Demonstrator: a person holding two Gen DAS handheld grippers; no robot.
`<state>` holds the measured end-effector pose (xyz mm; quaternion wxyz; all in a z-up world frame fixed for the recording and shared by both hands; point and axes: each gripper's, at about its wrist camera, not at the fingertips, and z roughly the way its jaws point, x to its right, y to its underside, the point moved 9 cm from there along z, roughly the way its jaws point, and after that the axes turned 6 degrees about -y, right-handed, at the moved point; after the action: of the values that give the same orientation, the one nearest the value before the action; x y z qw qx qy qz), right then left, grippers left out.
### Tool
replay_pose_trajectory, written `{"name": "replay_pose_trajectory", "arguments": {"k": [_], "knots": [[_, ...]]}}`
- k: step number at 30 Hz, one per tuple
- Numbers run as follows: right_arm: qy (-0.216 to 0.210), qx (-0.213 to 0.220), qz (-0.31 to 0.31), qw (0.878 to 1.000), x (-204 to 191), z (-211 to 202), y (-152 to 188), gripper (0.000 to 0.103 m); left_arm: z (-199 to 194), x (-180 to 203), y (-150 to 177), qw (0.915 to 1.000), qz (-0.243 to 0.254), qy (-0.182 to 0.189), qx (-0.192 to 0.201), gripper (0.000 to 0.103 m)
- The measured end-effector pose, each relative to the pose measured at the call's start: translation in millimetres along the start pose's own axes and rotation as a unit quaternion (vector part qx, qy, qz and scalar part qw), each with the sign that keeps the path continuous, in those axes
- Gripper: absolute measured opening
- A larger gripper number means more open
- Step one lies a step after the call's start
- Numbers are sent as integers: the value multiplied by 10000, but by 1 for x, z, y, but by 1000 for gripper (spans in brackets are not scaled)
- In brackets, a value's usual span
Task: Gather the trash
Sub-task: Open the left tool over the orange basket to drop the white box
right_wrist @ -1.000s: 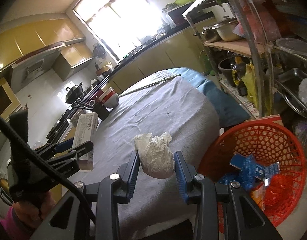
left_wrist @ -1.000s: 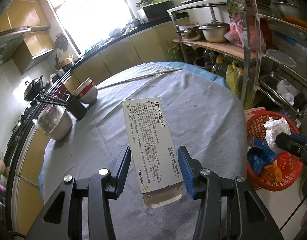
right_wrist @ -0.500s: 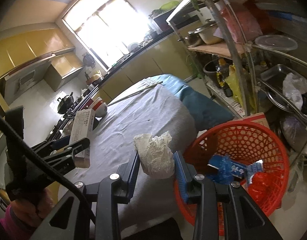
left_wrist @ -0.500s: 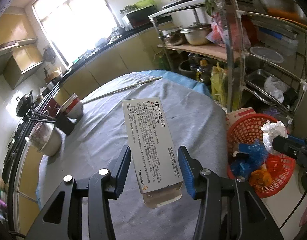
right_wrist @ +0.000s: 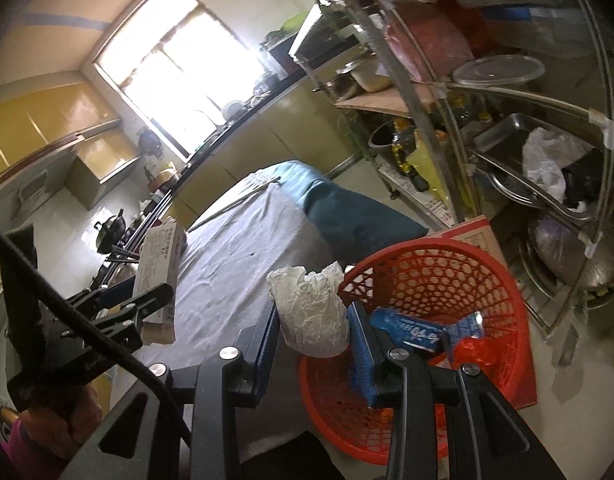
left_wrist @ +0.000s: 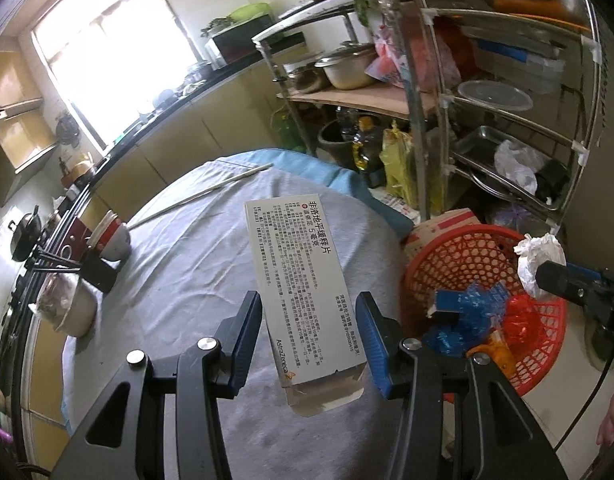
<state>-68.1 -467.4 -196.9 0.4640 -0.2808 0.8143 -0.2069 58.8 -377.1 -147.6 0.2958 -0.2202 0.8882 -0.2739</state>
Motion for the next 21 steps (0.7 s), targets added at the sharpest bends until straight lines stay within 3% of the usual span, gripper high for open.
{"name": "replay_pose_trajectory", "arguments": {"k": [21], "knots": [[286,19,281,9992,41,-16,-3,38,10,59,-11,9982,361,475,-115,50]]}}
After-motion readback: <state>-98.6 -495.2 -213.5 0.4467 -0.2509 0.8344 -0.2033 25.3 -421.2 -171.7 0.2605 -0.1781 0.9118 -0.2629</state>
